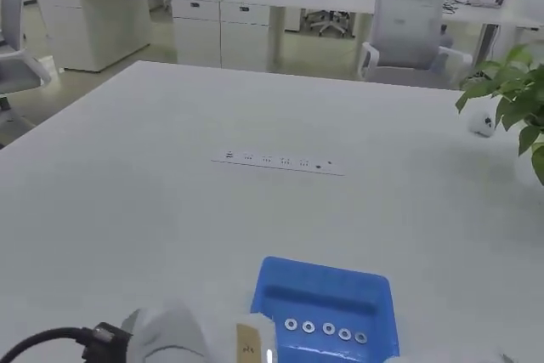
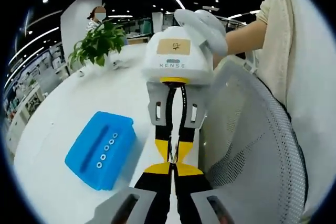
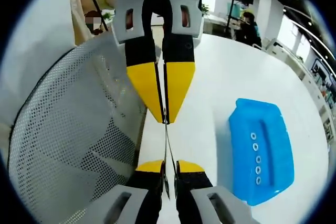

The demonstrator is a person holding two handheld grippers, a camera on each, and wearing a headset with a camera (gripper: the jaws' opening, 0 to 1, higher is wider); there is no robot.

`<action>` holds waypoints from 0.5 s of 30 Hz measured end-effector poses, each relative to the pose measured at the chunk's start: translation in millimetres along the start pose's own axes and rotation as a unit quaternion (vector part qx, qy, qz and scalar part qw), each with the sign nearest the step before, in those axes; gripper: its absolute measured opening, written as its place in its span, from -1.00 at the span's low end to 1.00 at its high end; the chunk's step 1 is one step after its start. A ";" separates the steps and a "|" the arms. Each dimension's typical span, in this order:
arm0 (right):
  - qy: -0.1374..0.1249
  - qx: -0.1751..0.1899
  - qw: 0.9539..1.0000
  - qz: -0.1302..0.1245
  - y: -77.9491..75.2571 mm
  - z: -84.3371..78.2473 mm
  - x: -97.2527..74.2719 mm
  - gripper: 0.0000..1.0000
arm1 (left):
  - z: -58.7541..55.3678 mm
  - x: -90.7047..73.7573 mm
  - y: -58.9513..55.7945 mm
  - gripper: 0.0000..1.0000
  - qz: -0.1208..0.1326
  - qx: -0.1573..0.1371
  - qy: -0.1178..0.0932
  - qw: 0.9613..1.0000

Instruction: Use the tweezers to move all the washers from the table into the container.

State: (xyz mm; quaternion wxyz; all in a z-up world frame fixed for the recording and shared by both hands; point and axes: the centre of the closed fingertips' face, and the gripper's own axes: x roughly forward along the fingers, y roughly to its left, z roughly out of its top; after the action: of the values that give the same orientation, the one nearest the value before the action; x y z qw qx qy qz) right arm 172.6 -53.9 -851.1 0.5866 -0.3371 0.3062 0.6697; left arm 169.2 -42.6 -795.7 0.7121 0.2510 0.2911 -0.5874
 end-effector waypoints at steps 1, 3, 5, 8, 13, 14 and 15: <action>-0.001 0.003 1.000 -0.004 -0.1 -1.3 2.6 -0.91 | -2.1 2.1 -0.5 -1.00 -0.001 0.003 0.003 1.000; -0.002 0.006 1.000 -0.007 0.7 -3.2 6.0 -0.90 | -4.9 4.2 -1.1 -1.00 -0.003 0.003 0.006 1.000; -0.008 0.014 1.000 -0.012 1.2 -4.1 8.1 -0.89 | -9.3 5.0 -0.3 -1.00 -0.005 0.001 0.014 1.000; -0.045 0.074 0.996 -0.013 3.5 -2.2 6.4 -0.79 | -15.6 4.4 1.7 -1.00 -0.010 -0.006 0.021 1.000; -0.110 0.124 0.984 -0.059 4.9 -3.2 -24.6 -0.52 | -28.0 4.7 6.7 -1.00 -0.013 -0.007 0.047 0.999; -0.116 0.128 0.982 -0.073 4.6 -5.9 -31.9 -0.46 | -30.0 5.3 7.5 -1.00 -0.014 -0.008 0.051 0.999; -0.126 0.130 0.979 -0.095 4.4 -9.3 -44.4 -0.38 | -33.6 6.5 8.4 -1.00 -0.017 -0.011 0.057 0.998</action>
State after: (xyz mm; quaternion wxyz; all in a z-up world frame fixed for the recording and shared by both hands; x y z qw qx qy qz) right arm 172.9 -87.6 -820.5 0.7205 -0.1979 0.2808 0.6024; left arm 174.4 -22.1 -823.8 0.6870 0.2708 0.3419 -0.5813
